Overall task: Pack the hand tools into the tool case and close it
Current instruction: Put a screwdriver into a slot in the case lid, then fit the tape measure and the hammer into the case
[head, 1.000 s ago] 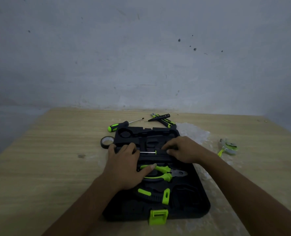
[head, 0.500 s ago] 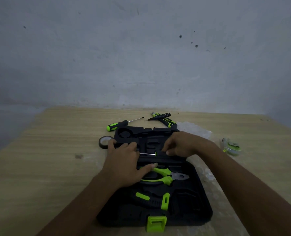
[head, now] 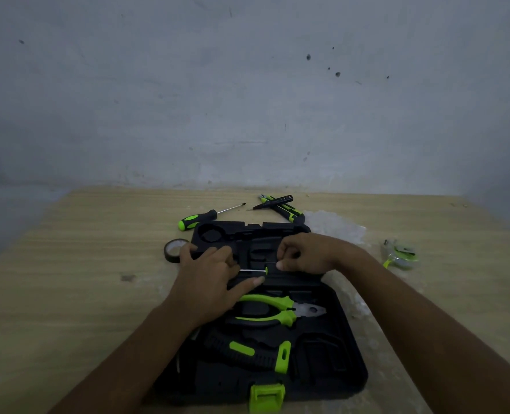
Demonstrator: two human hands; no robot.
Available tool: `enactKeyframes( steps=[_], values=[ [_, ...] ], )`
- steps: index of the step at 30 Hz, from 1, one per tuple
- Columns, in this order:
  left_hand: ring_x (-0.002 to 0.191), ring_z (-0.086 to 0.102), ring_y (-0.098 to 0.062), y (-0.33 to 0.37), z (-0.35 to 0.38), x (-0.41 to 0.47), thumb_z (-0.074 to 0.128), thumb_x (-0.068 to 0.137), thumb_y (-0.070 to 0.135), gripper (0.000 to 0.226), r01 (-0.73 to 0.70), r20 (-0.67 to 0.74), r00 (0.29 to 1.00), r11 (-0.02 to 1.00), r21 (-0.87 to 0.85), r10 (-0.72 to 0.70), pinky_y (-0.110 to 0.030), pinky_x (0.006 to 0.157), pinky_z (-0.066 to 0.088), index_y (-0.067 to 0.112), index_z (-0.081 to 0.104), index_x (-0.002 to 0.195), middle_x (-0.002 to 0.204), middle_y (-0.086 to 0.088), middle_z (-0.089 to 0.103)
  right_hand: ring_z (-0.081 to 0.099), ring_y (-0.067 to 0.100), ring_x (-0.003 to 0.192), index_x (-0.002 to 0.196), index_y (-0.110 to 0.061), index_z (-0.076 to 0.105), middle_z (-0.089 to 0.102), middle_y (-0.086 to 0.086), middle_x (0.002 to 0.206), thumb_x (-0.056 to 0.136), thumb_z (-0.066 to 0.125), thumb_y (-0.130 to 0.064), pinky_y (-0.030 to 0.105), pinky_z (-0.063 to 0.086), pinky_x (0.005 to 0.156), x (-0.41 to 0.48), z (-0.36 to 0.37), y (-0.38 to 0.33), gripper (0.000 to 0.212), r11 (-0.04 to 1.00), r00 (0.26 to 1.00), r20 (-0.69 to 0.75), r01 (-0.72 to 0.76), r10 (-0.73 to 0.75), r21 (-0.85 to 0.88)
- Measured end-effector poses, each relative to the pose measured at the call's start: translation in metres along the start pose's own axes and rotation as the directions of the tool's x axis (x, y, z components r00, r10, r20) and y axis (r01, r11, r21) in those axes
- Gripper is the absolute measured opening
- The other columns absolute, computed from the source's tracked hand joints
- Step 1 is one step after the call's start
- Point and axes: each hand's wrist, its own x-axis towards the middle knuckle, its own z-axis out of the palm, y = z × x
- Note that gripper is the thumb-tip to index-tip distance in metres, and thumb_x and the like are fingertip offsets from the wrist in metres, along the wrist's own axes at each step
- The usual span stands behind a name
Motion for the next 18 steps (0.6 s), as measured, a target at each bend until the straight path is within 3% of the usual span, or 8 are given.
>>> enactKeyframes(
  steps=[4, 8, 10, 12, 14, 16, 18],
  values=[
    [0.099, 0.051, -0.015, 0.001, 0.002, -0.005, 0.021, 0.089, 0.071, 0.069, -0.043, 0.030, 0.999, 0.998, -0.053, 0.044, -0.043, 0.090, 0.024, 0.027, 0.068, 0.112, 0.100, 0.009, 0.052, 0.060, 0.004, 0.076, 0.099, -0.022, 0.063, 0.068, -0.013, 0.082, 0.084, 0.068, -0.042, 0.025, 0.046, 0.073, -0.011, 0.017, 0.010, 0.026, 0.994, 0.972, -0.235, 0.054, -0.031, 0.096],
    [0.109, 0.048, -0.015, 0.002, 0.003, -0.005, 0.012, 0.089, 0.068, 0.073, -0.085, 0.067, 0.994, 0.994, -0.074, 0.090, -0.039, 0.093, 0.024, 0.027, 0.061, 0.123, 0.116, 0.008, 0.055, 0.058, 0.005, 0.076, 0.102, -0.019, 0.064, 0.067, -0.007, 0.088, 0.089, 0.065, -0.031, 0.008, 0.043, 0.065, -0.028, 0.033, 0.022, 0.018, 0.978, 0.870, -0.480, 0.182, -0.112, 0.101],
    [0.113, 0.048, -0.015, 0.001, 0.004, -0.004, 0.012, 0.089, 0.067, 0.074, -0.095, 0.077, 0.992, 0.990, -0.107, 0.104, -0.037, 0.094, 0.022, 0.026, 0.060, 0.125, 0.120, 0.008, 0.055, 0.058, 0.007, 0.078, 0.097, -0.015, 0.067, 0.066, -0.001, 0.090, 0.091, 0.063, -0.024, 0.007, 0.042, 0.067, -0.034, 0.028, 0.033, 0.012, 0.977, 0.791, -0.607, 0.180, -0.076, 0.113],
    [0.113, 0.048, -0.014, -0.001, 0.005, -0.005, 0.011, 0.089, 0.067, 0.075, -0.107, 0.081, 0.989, 0.983, -0.151, 0.120, -0.036, 0.095, 0.024, 0.025, 0.060, 0.126, 0.121, 0.008, 0.056, 0.057, 0.019, 0.094, 0.096, -0.014, 0.068, 0.066, 0.005, 0.099, 0.090, 0.063, -0.025, 0.027, 0.047, 0.082, -0.037, 0.019, 0.053, 0.014, 0.998, 0.677, -0.736, 0.052, -0.012, 0.032],
    [0.112, 0.050, -0.015, -0.001, 0.006, -0.004, 0.014, 0.090, 0.067, 0.074, -0.131, 0.076, 0.986, 0.973, -0.190, 0.147, -0.036, 0.093, 0.030, 0.023, 0.062, 0.123, 0.120, 0.008, 0.058, 0.048, 0.033, 0.117, 0.105, -0.017, 0.066, 0.060, 0.010, 0.120, 0.089, 0.061, -0.034, 0.044, 0.042, 0.094, -0.042, 0.010, 0.078, 0.023, 0.971, 0.609, -0.783, -0.238, 0.126, -0.028],
    [0.110, 0.052, -0.015, -0.001, 0.005, -0.004, 0.022, 0.092, 0.064, 0.067, -0.145, 0.064, 0.984, 0.962, -0.232, 0.164, -0.036, 0.091, 0.037, 0.022, 0.064, 0.121, 0.118, 0.007, 0.060, 0.031, 0.038, 0.133, 0.121, -0.023, 0.057, 0.042, 0.012, 0.142, 0.088, 0.059, -0.046, 0.053, 0.034, 0.101, -0.050, 0.003, 0.099, 0.041, 0.874, 0.607, -0.713, -0.486, 0.353, 0.018],
    [0.109, 0.052, -0.013, 0.000, 0.003, -0.004, 0.027, 0.092, 0.061, 0.061, -0.137, 0.054, 0.986, 0.950, -0.279, 0.158, -0.037, 0.091, 0.041, 0.022, 0.065, 0.119, 0.118, 0.008, 0.060, 0.019, 0.041, 0.140, 0.136, -0.028, 0.044, 0.024, 0.011, 0.154, 0.086, 0.056, -0.057, 0.058, 0.028, 0.105, -0.057, -0.002, 0.117, 0.059, 0.797, 0.615, -0.585, -0.597, 0.529, 0.093]
  ],
)
